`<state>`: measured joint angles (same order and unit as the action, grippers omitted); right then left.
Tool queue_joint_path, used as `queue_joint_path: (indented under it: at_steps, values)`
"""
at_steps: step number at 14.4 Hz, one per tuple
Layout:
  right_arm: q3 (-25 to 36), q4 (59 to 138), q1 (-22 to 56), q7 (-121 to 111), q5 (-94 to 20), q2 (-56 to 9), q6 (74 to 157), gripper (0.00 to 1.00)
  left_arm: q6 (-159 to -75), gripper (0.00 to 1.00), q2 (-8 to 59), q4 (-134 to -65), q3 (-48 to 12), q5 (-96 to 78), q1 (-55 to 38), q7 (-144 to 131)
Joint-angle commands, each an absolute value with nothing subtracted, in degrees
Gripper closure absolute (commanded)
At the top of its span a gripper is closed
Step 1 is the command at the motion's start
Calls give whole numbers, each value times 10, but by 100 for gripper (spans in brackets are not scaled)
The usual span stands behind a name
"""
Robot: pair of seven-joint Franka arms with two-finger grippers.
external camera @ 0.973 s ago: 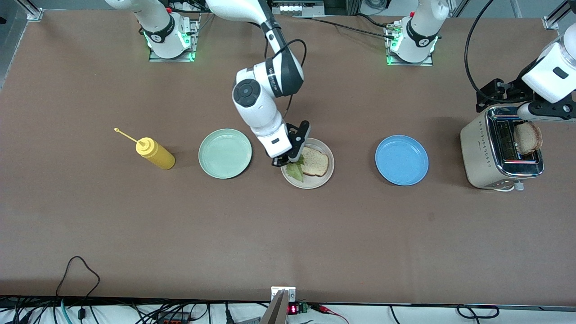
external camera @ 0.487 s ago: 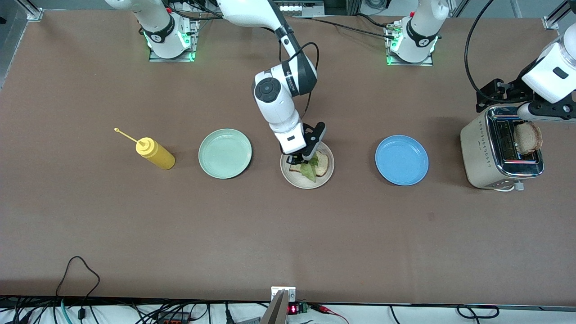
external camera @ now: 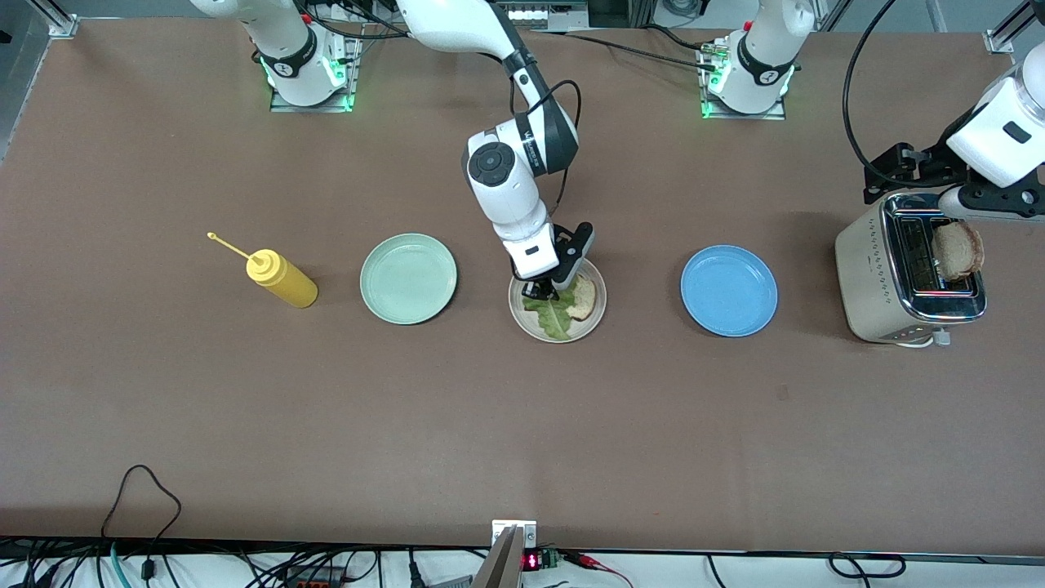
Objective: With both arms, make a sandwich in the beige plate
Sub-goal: 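Lower the lettuce onto the toast and open the right gripper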
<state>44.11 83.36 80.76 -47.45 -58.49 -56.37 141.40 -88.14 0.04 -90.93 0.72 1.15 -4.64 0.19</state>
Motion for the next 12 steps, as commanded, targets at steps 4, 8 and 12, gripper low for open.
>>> queue_joint_path:
  at_steps: [4, 8, 12]
  values:
    - [440, 820, 801, -468, -589, -556, 1415, 0, -860, 0, 9, -889, 9, 4, -43, 5]
    - [519, 817, 804, -411, -588, -539, 1326, 0, -860, 0, 11, -890, 9, 4, -43, 4]
    - [647, 783, 804, -396, -589, -539, 1153, 0, -840, 0, 33, -888, 9, 1, -42, 3]
